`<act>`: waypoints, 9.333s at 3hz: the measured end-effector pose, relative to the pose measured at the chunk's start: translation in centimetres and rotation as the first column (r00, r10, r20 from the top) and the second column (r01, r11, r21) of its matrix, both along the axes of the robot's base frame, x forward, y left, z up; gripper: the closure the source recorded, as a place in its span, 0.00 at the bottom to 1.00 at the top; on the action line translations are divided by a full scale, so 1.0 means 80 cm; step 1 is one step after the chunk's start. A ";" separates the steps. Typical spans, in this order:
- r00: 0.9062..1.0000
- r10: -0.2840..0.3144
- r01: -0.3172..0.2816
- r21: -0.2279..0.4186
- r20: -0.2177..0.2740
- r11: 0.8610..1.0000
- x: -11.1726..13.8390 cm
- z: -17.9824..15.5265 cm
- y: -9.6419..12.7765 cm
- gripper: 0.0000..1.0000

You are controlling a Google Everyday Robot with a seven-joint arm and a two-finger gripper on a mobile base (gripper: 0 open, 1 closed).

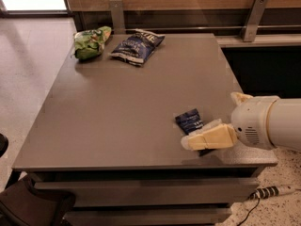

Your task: Move rxbar blueberry near blue chip bag

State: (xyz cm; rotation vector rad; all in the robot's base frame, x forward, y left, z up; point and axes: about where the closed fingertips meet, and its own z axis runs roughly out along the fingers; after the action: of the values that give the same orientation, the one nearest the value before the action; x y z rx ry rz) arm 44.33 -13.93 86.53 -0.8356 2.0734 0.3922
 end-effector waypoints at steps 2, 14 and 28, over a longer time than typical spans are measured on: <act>0.976 -0.189 0.184 0.063 0.108 0.981 0.046 -0.005 -0.013 0.00; 0.964 -0.251 0.232 0.186 0.090 0.955 -0.020 -0.080 0.002 0.00; 0.957 -0.020 0.085 -0.212 0.290 0.974 0.259 0.086 0.045 1.00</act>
Offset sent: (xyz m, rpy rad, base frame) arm 0.0143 0.0031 -0.0135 0.0509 -0.0331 -0.0892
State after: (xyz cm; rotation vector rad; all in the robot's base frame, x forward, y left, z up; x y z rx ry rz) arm 65.08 -10.36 93.39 -0.9080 1.8833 0.0042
